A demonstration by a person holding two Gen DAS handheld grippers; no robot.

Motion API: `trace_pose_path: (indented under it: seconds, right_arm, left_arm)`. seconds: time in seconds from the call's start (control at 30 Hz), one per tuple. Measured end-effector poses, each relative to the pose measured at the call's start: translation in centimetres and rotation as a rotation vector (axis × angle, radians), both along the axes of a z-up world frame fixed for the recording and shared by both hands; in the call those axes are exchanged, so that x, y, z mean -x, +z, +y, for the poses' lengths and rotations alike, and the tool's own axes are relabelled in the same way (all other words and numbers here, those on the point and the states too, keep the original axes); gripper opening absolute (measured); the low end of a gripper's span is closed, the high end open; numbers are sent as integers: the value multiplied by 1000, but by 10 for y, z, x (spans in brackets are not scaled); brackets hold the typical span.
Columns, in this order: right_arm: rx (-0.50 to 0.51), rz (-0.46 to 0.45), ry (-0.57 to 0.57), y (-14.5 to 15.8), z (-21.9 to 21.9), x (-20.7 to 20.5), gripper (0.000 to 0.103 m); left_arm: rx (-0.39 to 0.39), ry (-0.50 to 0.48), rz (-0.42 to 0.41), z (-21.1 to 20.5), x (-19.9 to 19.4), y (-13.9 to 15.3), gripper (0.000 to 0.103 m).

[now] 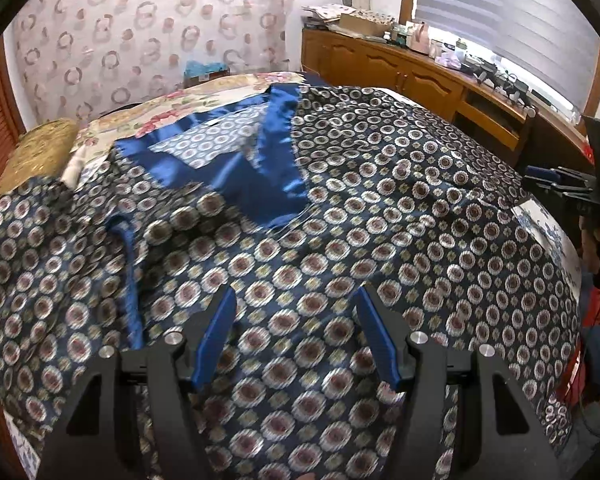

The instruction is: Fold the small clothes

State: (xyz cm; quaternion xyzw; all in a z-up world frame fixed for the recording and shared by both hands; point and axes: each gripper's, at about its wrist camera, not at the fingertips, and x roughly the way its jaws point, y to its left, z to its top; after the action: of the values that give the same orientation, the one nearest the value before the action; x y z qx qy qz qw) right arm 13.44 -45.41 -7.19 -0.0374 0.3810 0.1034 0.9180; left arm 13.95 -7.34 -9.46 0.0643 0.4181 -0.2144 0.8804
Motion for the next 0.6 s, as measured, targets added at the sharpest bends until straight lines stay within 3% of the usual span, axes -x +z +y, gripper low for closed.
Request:
trace_pose_path:
  seconds: [0.23, 0.4, 0.6]
  right_arm:
    - [-63, 60, -47, -16, -26, -5, 55]
    - [-78, 67, -54, -20, -31, -3, 55]
    - [-90, 68, -55, -20, -33, -5, 55]
  left_arm:
    - [-20, -31, 26, -25, -13, -11, 62]
    - [-36, -35, -12, -34, -13, -11, 65]
    - [-49, -73, 1, -47, -16, -14, 87]
